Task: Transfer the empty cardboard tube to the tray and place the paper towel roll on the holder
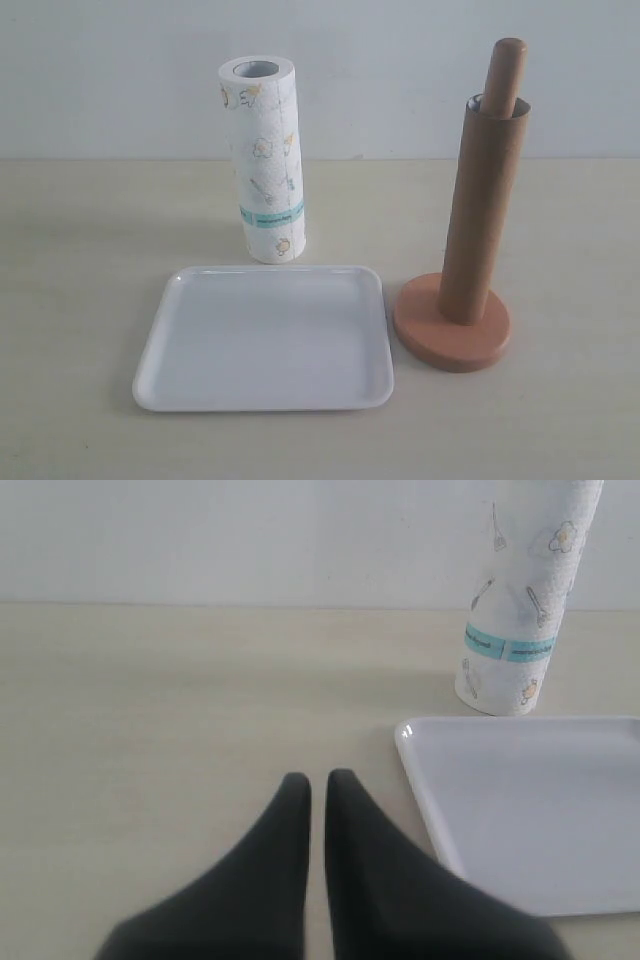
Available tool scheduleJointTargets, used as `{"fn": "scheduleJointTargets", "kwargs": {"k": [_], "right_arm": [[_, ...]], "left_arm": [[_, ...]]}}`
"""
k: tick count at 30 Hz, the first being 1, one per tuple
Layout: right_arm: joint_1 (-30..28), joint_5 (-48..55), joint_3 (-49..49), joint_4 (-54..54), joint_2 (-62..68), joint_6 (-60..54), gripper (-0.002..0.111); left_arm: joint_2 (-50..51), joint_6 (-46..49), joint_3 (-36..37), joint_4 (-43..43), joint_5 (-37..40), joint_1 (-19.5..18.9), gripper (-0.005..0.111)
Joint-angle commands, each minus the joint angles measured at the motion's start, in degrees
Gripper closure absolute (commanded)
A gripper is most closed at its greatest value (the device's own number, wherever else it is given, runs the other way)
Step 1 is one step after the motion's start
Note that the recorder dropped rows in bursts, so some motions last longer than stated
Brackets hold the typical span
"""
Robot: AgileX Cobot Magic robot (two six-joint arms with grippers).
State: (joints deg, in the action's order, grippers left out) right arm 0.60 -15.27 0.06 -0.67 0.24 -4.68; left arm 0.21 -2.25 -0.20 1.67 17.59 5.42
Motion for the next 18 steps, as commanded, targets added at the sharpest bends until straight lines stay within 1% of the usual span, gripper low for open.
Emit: {"fn": "scheduleJointTargets", "kwargs": {"k": [1,3,6,7,10,16,18], "right_arm": [[-0.03,-4.52,-3.51,-2.45,-0.24,-0.29,0.108],[-0.03,8.01,-11.21,-2.45,2.07,-2.89,0.108],[-0.03,18.87,-20.20,-2.45,9.19,-4.32,0.108],[-0.03,19.94,-23.11,-2.45,12.10,-4.21,0.108],[-0.03,16.95,-25.98,-2.45,15.29,-4.21,0.108],[-0.03,7.04,-26.45,-2.85,16.53,-3.54,0.108],[-0.03,6.80,-26.45,-3.30,16.53,-1.70,0.108]], "left_arm": [[-0.21,0.13,0.20,0.62,-0.07,-0.18,0.102],[-0.21,0.13,0.20,0.62,-0.07,-0.18,0.102],[-0.21,0.13,0.20,0.62,-0.07,-0.18,0.102],[-0.21,0.13,0.20,0.62,-0.07,-0.18,0.102],[-0.21,0.13,0.20,0.62,-0.07,-0.18,0.102],[-0.21,0.13,0.20,0.62,-0.07,-0.18,0.102],[-0.21,0.13,0.20,0.62,-0.07,-0.18,0.102]]}}
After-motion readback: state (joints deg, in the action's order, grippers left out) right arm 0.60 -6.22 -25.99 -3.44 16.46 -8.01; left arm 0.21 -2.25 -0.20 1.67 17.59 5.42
